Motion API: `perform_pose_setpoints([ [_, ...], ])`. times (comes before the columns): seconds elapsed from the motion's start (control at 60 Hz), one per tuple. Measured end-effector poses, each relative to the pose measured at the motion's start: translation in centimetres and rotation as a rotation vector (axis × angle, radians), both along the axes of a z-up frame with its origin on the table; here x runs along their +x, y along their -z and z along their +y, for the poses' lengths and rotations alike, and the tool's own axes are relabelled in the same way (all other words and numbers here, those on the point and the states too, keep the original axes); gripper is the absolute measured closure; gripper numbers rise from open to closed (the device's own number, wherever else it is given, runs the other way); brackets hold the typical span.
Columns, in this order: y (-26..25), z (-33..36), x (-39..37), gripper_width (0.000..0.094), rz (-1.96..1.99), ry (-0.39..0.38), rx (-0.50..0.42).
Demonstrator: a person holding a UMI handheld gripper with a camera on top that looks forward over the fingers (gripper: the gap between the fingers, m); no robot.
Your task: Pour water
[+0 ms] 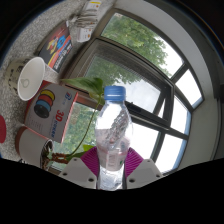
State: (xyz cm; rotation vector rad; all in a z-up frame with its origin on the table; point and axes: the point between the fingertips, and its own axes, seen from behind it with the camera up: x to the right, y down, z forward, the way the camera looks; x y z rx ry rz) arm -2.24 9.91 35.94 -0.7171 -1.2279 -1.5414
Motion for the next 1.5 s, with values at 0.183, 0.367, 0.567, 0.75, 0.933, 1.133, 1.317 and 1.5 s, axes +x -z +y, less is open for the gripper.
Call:
perform_pose_setpoints([
  [0.183,-4.4,-3.3,4.4,0.0649,1.002,-0.184,-0.088],
  [0.367,3.3,-3.1,8.1,0.0649,1.671,-0.232,-0.253],
  [0.567,18.5,-1.7,9.3,0.0649,1.905,-0.082,-0.422],
  [0.75,27.5,-0.6,9.5,0.0648,1.919,0.029,-0.508],
  [0.933,28.2,-1.1,9.2,0.0507,1.882,-0.009,-0.473],
  [1.133,29.8,-3.3,10.4,0.0093,1.928,0.203,-0.532],
  [1.317,27.7,-9.9,9.9,0.007,1.943,0.32,-0.53],
  [1.5,24.8,-18.0,8.2,0.008,1.948,0.368,-0.512],
])
